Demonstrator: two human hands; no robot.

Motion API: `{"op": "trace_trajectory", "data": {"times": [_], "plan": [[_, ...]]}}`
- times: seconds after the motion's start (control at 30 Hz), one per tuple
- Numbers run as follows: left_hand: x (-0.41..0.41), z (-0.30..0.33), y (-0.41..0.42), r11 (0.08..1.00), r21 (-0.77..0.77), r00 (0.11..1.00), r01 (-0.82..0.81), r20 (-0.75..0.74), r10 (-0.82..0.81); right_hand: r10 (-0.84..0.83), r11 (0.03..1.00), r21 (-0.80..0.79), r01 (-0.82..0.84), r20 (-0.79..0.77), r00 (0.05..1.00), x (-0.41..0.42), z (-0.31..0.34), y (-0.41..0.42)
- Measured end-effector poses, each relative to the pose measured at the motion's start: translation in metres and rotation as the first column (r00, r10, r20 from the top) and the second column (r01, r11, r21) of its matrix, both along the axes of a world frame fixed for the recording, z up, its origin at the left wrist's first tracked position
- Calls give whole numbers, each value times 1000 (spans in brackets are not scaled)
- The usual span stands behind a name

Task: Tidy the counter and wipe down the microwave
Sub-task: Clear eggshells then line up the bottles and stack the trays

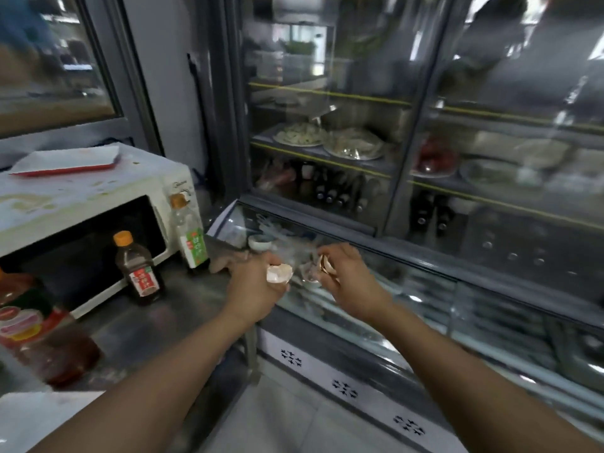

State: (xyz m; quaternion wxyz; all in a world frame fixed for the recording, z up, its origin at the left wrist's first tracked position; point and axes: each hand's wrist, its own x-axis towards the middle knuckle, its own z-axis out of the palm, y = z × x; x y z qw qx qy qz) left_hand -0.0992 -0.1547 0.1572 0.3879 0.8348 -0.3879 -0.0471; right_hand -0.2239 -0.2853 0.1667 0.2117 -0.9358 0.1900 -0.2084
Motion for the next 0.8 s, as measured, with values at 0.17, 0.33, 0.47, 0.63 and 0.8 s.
{"op": "trace_trajectory", "data": {"times": [0.17,0.33,0.47,0.63,0.8], "plan": [[-72,3,-49,985,26,985,173,0,-173,-172,985,25,172,4,985,-98,2,-20],[-176,7,-90,945,35,946,324,0,-324,-321,946,35,321,-14,947,-219,1,-31],[-277,7,-109,906,37,906,423,17,-423,-413,910,39,413,-8,911,-323,-2,-32],[-406,4,-123,833,43,834,551,-13,-551,-543,838,31,544,-39,839,-454,-6,-27],[-523,0,-137,741,27,742,671,-5,-671,-659,748,36,663,-70,748,-576,-6,-13]]}}
